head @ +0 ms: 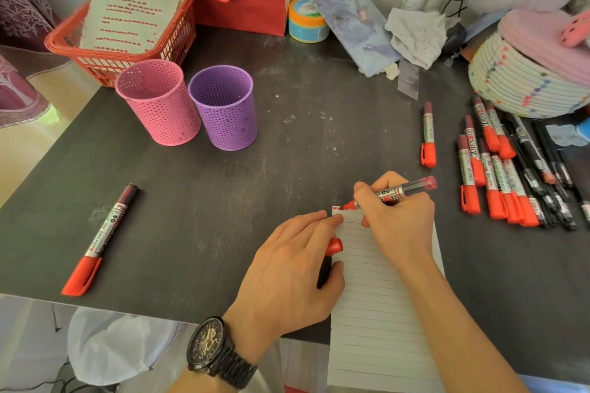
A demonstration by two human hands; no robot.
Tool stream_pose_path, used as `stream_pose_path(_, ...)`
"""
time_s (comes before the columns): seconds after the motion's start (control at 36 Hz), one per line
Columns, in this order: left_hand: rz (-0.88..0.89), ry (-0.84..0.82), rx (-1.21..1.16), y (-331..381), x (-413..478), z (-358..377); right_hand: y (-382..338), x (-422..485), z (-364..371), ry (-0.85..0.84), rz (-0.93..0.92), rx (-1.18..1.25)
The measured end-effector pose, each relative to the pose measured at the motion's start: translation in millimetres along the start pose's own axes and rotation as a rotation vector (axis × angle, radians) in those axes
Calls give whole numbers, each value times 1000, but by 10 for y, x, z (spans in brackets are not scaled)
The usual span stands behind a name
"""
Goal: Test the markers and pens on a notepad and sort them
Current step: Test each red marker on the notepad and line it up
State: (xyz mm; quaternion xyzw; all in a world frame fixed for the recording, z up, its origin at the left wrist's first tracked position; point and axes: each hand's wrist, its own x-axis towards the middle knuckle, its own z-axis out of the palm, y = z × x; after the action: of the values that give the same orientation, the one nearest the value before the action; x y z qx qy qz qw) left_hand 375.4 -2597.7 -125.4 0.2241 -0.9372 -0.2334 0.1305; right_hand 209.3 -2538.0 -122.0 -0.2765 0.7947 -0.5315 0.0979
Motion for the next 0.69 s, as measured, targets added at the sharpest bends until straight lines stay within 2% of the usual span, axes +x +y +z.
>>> stream_pose_path(0.22,-7,17,32,-7,-3,20,-20,46,-126,74,60,258)
stream_pose_path(0.44,-2,11,62,-27,-23,24,-196,-69,-361,28,206,499)
stream_pose_path(0.58,-21,25,46,-38,-59,34,-291,-418,-600,-50,330,779)
stream_pose_path(0.69,-39,35,-32,-53,-88,-10,-316,-739,-785,-88,378,875)
